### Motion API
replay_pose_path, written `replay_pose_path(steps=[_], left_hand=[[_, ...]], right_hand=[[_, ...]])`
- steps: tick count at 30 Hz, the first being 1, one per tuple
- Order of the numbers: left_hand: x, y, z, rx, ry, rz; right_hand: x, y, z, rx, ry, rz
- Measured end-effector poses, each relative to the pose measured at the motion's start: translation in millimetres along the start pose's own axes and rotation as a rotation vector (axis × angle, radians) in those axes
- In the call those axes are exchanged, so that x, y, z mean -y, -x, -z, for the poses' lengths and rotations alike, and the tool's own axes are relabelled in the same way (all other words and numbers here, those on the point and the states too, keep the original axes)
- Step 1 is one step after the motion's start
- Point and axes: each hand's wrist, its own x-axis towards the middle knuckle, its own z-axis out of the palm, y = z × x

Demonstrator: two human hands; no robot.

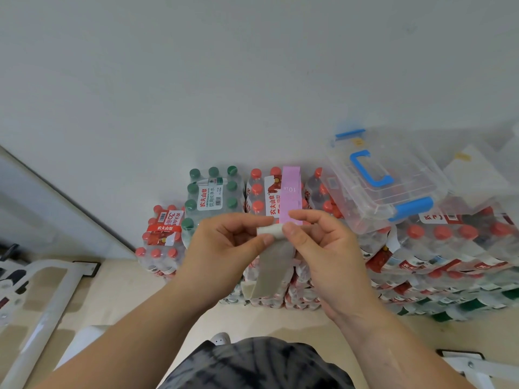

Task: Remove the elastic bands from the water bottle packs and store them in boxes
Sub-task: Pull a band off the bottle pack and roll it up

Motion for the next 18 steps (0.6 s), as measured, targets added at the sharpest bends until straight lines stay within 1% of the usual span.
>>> replay_pose_path(steps=[4, 8, 11, 16, 18], left_hand=[[2.3, -0.2, -0.1, -0.006, 0.014, 0.005], [-2.1, -0.5, -1.0, 0.000, 0.087, 0.021], [-2.8, -2.5, -1.0, 0.009, 0.080, 0.047], [-2.8, -3.1, -2.0, -0.030, 0.075, 0.017], [-1.7, -2.8, -2.3, -0.031, 0.088, 0.009]], right_hand=[[-2.8, -3.8, 1.2, 0.002, 0.070, 0.009], [-4.6, -5.6, 2.9, 0.011, 0.038, 0.015], [-5.0, -5.9, 3.6, 0.021, 0.020, 0.001], [-1.4, -5.9, 1.7, 0.027, -0.038, -0.003], [-0.6, -5.2, 0.2, 0.011, -0.023, -0.005]])
